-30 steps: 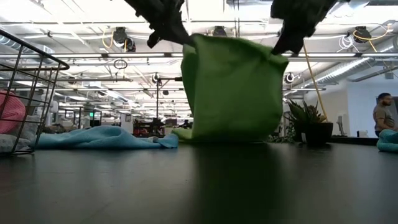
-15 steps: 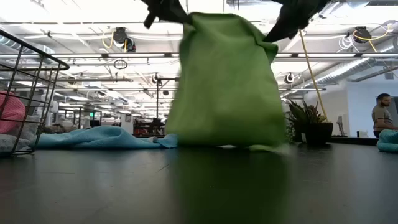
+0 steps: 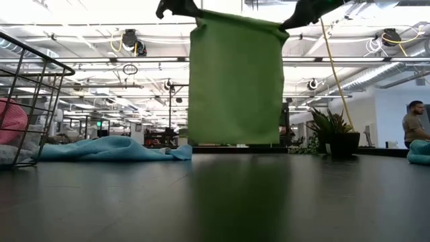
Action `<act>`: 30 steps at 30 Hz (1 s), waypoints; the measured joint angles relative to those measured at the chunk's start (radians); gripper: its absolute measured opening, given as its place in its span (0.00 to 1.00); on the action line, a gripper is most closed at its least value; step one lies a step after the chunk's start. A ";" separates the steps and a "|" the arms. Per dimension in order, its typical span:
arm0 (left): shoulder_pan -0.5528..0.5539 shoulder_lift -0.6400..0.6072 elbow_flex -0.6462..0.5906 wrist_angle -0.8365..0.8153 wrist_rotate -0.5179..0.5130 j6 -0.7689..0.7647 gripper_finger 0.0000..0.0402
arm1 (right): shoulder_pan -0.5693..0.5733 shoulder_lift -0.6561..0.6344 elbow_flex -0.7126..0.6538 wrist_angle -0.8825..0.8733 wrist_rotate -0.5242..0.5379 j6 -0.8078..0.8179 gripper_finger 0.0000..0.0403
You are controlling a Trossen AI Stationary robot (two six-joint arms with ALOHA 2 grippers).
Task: Fold microfiber towels
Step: Fold the green microfiber cloth
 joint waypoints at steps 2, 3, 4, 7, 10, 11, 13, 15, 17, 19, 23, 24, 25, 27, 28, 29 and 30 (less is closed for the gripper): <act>0.002 0.011 0.001 -0.026 -0.002 0.014 0.00 | -0.001 -0.001 0.000 -0.041 -0.035 0.030 0.00; 0.003 0.016 0.001 -0.048 -0.001 0.016 0.00 | 0.001 0.000 0.000 -0.075 -0.039 0.048 0.00; 0.003 0.023 -0.002 -0.070 -0.001 0.016 0.00 | 0.001 0.001 0.000 -0.109 -0.042 0.066 0.00; 0.002 0.055 -0.014 -0.123 0.040 -0.002 0.00 | 0.013 0.000 0.000 -0.229 -0.062 0.122 0.00; -0.008 0.095 -0.033 -0.166 0.072 -0.046 0.00 | 0.044 0.001 0.000 -0.348 -0.072 0.183 0.00; -0.018 0.105 -0.038 -0.178 0.073 -0.063 0.00 | 0.054 0.000 0.000 -0.381 -0.092 0.205 0.00; -0.038 0.119 -0.043 -0.228 0.083 -0.106 0.00 | 0.078 -0.001 0.000 -0.434 -0.153 0.262 0.00; -0.067 0.128 -0.042 -0.272 0.092 -0.155 0.00 | 0.105 -0.001 0.000 -0.483 -0.233 0.331 0.00; -0.100 0.130 -0.042 -0.345 0.105 -0.208 0.00 | 0.139 -0.001 -0.008 -0.501 -0.297 0.408 0.00; -0.142 0.130 -0.043 -0.392 0.118 -0.252 0.00 | 0.177 -0.001 -0.025 -0.516 -0.347 0.470 0.00; -0.218 0.130 -0.043 -0.455 0.121 -0.330 0.00 | 0.257 -0.001 -0.080 -0.521 -0.422 0.598 0.00; -0.233 0.130 -0.043 -0.456 0.121 -0.350 0.00 | 0.280 -0.001 -0.101 -0.517 -0.427 0.635 0.00; -0.247 0.130 -0.043 -0.455 0.121 -0.371 0.00 | 0.303 -0.001 -0.125 -0.513 -0.427 0.670 0.00; -0.278 0.138 -0.043 -0.453 0.122 -0.408 0.00 | 0.352 0.000 -0.168 -0.502 -0.427 0.731 0.00; -0.293 0.146 -0.043 -0.453 0.122 -0.421 0.00 | 0.377 -0.001 -0.193 -0.490 -0.427 0.759 0.00; -0.307 0.157 -0.043 -0.456 0.121 -0.435 0.00 | 0.403 -0.001 -0.218 -0.472 -0.427 0.787 0.00; -0.321 0.170 -0.043 -0.460 0.121 -0.448 0.00 | 0.429 -0.001 -0.245 -0.444 -0.427 0.816 0.00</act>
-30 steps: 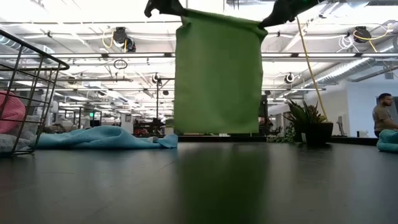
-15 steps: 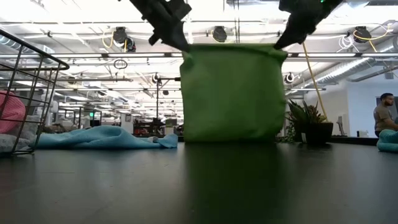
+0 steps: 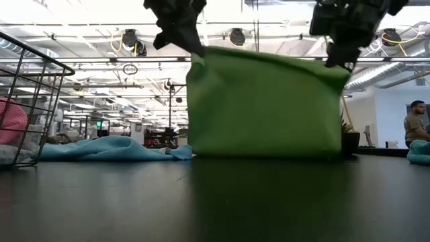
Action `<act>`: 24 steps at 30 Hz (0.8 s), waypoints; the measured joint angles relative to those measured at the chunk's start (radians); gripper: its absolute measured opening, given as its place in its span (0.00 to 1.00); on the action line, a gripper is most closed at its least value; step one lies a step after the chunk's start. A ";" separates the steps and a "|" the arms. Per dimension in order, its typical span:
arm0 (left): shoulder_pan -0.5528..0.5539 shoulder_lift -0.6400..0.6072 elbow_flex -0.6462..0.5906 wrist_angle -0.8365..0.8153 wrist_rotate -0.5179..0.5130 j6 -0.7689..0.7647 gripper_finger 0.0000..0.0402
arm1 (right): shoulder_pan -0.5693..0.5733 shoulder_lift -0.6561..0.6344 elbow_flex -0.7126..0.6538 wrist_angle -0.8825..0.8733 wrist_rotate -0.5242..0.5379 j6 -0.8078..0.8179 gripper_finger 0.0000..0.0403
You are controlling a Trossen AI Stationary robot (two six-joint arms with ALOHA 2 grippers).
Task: Fold microfiber towels
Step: Fold the green microfiber cloth
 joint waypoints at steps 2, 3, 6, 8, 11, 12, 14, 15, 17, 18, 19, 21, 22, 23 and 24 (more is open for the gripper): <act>-0.024 0.031 0.000 -0.007 -0.003 -0.025 0.00 | 0.049 0.001 -0.046 0.067 0.001 0.058 0.00; -0.034 0.051 0.000 -0.014 -0.006 -0.037 0.00 | 0.073 0.000 -0.067 0.101 0.001 0.087 0.00; -0.060 0.119 -0.001 -0.042 -0.007 -0.076 0.00 | 0.139 0.001 -0.118 0.192 0.006 0.166 0.00; -0.069 0.160 -0.001 -0.053 0.014 -0.109 0.00 | 0.179 0.001 -0.143 0.233 0.028 0.220 0.00; -0.077 0.201 -0.001 -0.052 0.077 -0.156 0.00 | 0.230 0.001 -0.180 0.268 0.035 0.293 0.00; -0.078 0.213 -0.001 -0.048 0.090 -0.165 0.00 | 0.244 0.001 -0.191 0.279 0.043 0.309 0.00; -0.084 0.226 -0.001 -0.043 0.099 -0.171 0.00 | 0.265 0.001 -0.206 0.290 0.071 0.325 0.00; -0.084 0.229 -0.001 -0.036 0.098 -0.170 0.00 | 0.271 0.001 -0.209 0.288 0.085 0.326 0.00; -0.077 0.229 -0.001 -0.022 0.085 -0.163 0.00 | 0.272 0.001 -0.211 0.287 0.114 0.323 0.00; -0.069 0.229 -0.001 -0.016 0.075 -0.160 0.00 | 0.271 0.001 -0.211 0.287 0.134 0.317 0.00; -0.060 0.229 -0.001 -0.011 0.065 -0.158 0.00 | 0.269 0.001 -0.211 0.287 0.162 0.306 0.00; -0.043 0.227 -0.001 -0.007 0.025 -0.155 0.00 | 0.258 0.001 -0.211 0.285 0.228 0.275 0.00; -0.035 0.226 -0.001 0.001 -0.002 -0.152 0.00 | 0.250 0.001 -0.211 0.281 0.260 0.259 0.00; -0.027 0.225 -0.001 0.014 -0.032 -0.143 0.00 | 0.243 0.001 -0.211 0.272 0.296 0.246 0.00; -0.017 0.225 -0.001 0.026 -0.059 -0.130 0.00 | 0.236 0.001 -0.211 0.260 0.336 0.231 0.00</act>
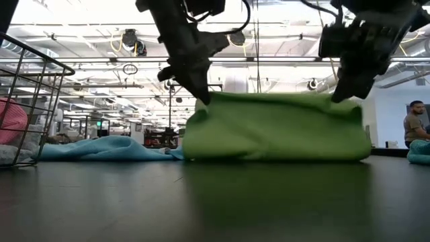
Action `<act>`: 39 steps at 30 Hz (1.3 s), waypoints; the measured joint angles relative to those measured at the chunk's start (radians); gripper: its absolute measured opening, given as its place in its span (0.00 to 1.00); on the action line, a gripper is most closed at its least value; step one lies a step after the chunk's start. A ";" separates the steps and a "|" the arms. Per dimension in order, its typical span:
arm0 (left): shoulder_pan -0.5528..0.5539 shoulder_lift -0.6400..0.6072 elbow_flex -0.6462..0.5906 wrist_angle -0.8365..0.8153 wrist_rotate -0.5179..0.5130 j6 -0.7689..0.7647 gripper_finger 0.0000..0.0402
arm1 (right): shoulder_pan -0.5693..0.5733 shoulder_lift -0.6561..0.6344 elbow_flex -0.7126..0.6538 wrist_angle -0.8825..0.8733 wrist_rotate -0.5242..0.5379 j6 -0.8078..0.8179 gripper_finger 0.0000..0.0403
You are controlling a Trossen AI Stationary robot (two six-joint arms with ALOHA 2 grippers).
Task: Fold microfiber towels
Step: Fold the green microfiber cloth
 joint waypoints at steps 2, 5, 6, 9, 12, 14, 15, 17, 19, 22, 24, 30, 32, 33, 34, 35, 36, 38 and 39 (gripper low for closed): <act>0.020 0.000 0.000 0.026 -0.025 0.029 0.00 | -0.015 0.000 0.000 -0.016 0.076 -0.026 0.00; 0.052 0.000 0.000 0.073 -0.030 0.065 0.00 | -0.045 0.000 0.000 -0.038 0.164 -0.079 0.00; 0.061 0.001 0.000 0.082 -0.032 0.073 0.00 | -0.057 0.000 0.000 -0.039 0.181 -0.097 0.00; 0.081 0.002 0.000 0.090 -0.031 0.091 0.00 | -0.100 0.000 0.000 -0.035 0.206 -0.142 0.00; 0.099 0.007 0.000 0.095 -0.031 0.101 0.00 | -0.139 0.000 0.000 -0.034 0.220 -0.182 0.00; 0.110 0.011 0.000 0.101 -0.032 0.112 0.00 | -0.164 0.000 0.000 -0.034 0.219 -0.201 0.00; 0.115 0.011 0.000 0.103 -0.032 0.115 0.00 | -0.177 0.000 0.000 -0.033 0.219 -0.212 0.00; 0.123 0.012 0.000 0.120 -0.032 0.118 0.00 | -0.201 0.000 0.000 -0.034 0.219 -0.228 0.00; 0.132 0.022 0.001 0.139 -0.032 0.127 0.00 | -0.224 0.000 0.000 -0.034 0.219 -0.246 0.00; 0.145 0.047 0.001 0.151 -0.032 0.137 0.00 | -0.254 0.000 0.000 -0.031 0.215 -0.273 0.00; 0.154 0.064 0.001 0.148 -0.031 0.142 0.00 | -0.273 0.001 0.000 -0.030 0.215 -0.299 0.00; 0.181 0.133 0.000 0.191 -0.030 0.172 0.00 | -0.351 0.019 0.000 -0.007 0.217 -0.385 0.00; 0.194 0.144 0.000 0.198 -0.032 0.177 0.00 | -0.383 0.036 0.000 0.010 0.216 -0.422 0.00; 0.199 0.148 0.000 0.195 -0.033 0.179 0.00 | -0.397 0.047 0.000 0.030 0.215 -0.437 0.00; 0.204 0.153 0.000 0.202 -0.039 0.186 0.00 | -0.411 0.058 0.000 0.044 0.215 -0.454 0.00; 0.211 0.156 0.000 0.212 -0.044 0.192 0.00 | -0.424 0.068 0.000 0.054 0.213 -0.470 0.00; 0.219 0.158 0.000 0.214 -0.046 0.197 0.00 | -0.435 0.080 0.000 0.071 0.211 -0.482 0.00; 0.236 0.158 0.000 0.216 -0.047 0.203 0.00 | -0.454 0.109 0.001 0.104 0.211 -0.500 0.00; 0.243 0.160 0.000 0.223 -0.048 0.203 0.01 | -0.463 0.120 0.001 0.106 0.211 -0.507 0.00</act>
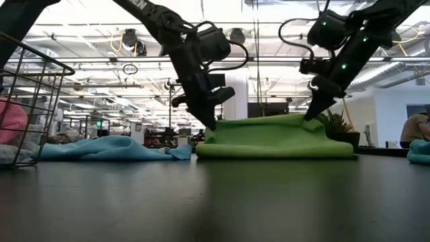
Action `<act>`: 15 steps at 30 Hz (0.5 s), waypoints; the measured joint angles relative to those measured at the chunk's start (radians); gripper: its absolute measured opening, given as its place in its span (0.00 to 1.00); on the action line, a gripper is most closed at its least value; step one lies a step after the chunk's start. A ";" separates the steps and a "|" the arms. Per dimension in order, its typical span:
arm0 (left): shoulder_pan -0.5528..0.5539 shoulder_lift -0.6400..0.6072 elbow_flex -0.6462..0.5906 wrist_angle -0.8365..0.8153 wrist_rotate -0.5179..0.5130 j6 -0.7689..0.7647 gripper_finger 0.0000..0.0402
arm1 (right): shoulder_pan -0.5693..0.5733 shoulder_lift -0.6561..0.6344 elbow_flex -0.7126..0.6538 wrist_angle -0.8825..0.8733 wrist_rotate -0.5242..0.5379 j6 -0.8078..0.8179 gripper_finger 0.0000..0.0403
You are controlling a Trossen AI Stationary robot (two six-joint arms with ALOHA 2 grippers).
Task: Fold microfiber towels
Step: Fold the green microfiber cloth
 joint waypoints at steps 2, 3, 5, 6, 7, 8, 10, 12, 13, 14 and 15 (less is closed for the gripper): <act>0.014 0.005 0.001 0.006 -0.001 0.000 0.02 | -0.007 0.025 0.000 0.015 0.001 -0.017 0.00; 0.022 0.006 0.000 0.001 0.001 0.000 0.04 | -0.009 0.038 0.000 0.022 0.002 -0.021 0.00; 0.038 0.006 0.000 0.007 0.002 0.021 0.08 | -0.012 0.060 0.000 0.029 0.002 -0.030 0.02; 0.046 0.006 0.000 0.015 0.001 0.035 0.10 | -0.013 0.071 0.000 0.025 0.005 -0.039 0.04; 0.052 0.006 0.000 0.021 0.001 0.045 0.13 | -0.013 0.082 0.000 0.026 0.009 -0.053 0.05; 0.059 0.006 0.000 0.027 -0.001 0.052 0.15 | -0.013 0.091 0.000 0.027 0.016 -0.064 0.08; 0.071 0.006 0.000 0.047 0.000 0.065 0.20 | -0.013 0.100 -0.001 0.028 0.060 -0.077 0.13; 0.079 0.006 0.000 0.062 0.006 0.063 0.25 | -0.013 0.101 -0.001 0.033 0.108 -0.085 0.18; 0.082 0.006 0.000 0.060 0.004 0.055 0.27 | -0.013 0.097 -0.001 0.035 0.134 -0.085 0.21; 0.084 0.006 0.000 0.059 -0.002 0.054 0.29 | -0.013 0.088 -0.001 0.040 0.165 -0.086 0.24; 0.087 0.006 0.000 0.058 -0.007 0.057 0.31 | -0.013 0.077 -0.001 0.049 0.192 -0.093 0.26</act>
